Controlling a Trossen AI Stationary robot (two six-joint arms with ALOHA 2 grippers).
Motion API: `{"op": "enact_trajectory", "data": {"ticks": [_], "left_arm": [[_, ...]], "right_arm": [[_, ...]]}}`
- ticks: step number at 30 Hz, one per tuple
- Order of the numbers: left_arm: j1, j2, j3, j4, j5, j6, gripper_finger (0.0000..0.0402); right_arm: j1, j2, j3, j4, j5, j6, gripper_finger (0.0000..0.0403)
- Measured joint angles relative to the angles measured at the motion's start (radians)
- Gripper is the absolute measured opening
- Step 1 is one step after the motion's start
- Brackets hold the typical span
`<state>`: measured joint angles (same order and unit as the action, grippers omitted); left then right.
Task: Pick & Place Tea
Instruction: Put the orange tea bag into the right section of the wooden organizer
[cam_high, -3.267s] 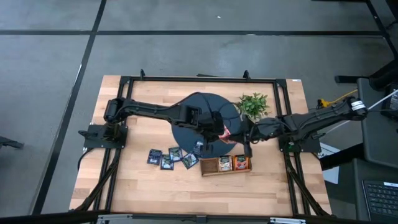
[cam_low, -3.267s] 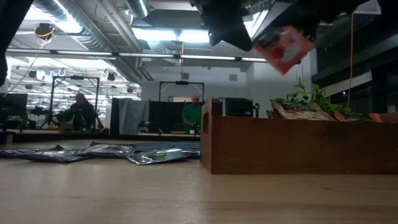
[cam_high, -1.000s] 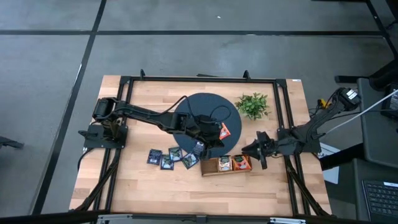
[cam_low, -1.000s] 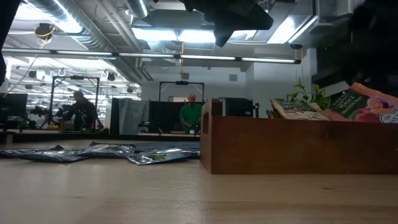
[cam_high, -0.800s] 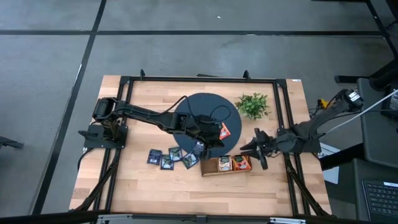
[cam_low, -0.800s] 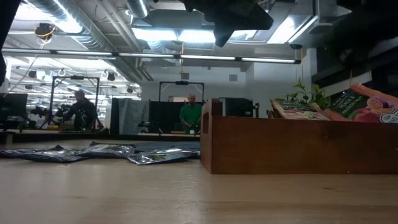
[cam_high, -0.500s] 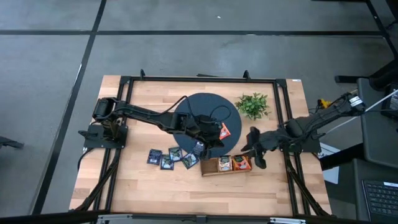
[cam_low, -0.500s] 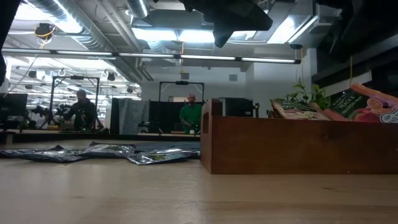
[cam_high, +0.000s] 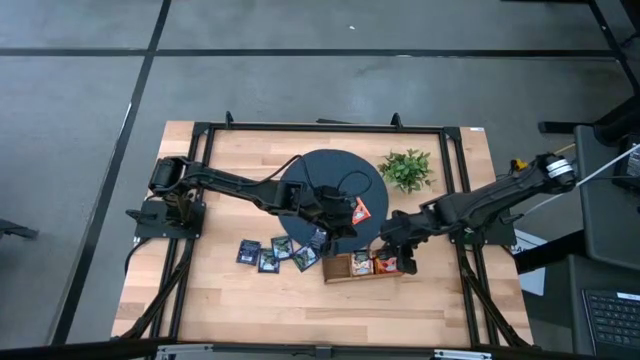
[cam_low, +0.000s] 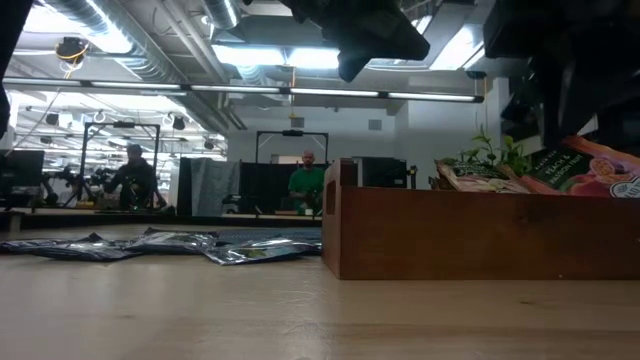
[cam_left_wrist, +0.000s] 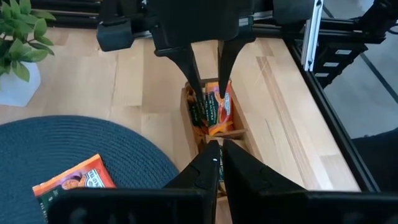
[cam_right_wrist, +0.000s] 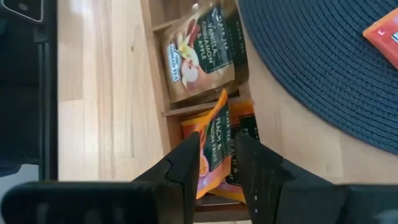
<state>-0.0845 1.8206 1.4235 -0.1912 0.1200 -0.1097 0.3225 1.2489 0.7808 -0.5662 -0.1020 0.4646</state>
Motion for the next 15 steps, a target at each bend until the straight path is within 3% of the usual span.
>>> {"op": "enact_trajectory", "data": {"ticks": [10,15], "left_arm": [[0.000,0.000,-0.009,-0.014,0.000,0.000,0.0015],[0.000,0.000,-0.009,-0.015,0.000,0.000,0.0015]], "right_arm": [[0.000,0.016,0.000,-0.008,-0.005,0.001,0.0103],[0.000,0.016,0.000,-0.043,-0.006,0.005,0.0076]]}}
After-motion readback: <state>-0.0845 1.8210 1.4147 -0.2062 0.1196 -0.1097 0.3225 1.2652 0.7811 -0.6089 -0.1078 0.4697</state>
